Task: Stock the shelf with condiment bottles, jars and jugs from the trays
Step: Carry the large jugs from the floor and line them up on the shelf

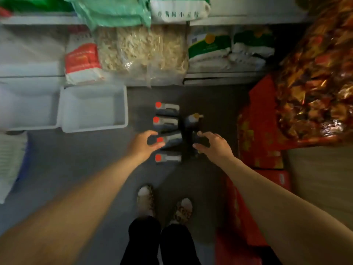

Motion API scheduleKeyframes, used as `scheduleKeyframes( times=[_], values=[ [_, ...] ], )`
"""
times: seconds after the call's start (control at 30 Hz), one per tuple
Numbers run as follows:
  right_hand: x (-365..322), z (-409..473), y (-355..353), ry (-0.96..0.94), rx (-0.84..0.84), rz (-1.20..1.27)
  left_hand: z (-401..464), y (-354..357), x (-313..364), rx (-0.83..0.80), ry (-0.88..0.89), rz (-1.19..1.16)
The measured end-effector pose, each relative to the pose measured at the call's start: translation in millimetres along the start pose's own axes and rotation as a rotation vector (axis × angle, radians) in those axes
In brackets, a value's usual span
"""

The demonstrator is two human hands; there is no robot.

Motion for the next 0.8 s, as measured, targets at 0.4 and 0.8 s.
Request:
scheduleKeyframes(
  times=[0.4, 0.8],
  values=[
    [114, 103, 242, 0.098, -0.029, 0.244, 125, 152, -211, -0.165, -0.24, -0.267],
    [172, 176, 339, -0.012, 0.153, 0.587, 223, 241, -283, -0.295, -0.098, -0.398]
  ],
)
Point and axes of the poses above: each hand's wrist, its own z-axis towards the middle knuckle, its own y-axis out of the palm, x = y × z, the point moved 4 cm from there along z, towards the middle knuckle, and after that the axes turned 3 degrees about -y, right-handed, at the moved point
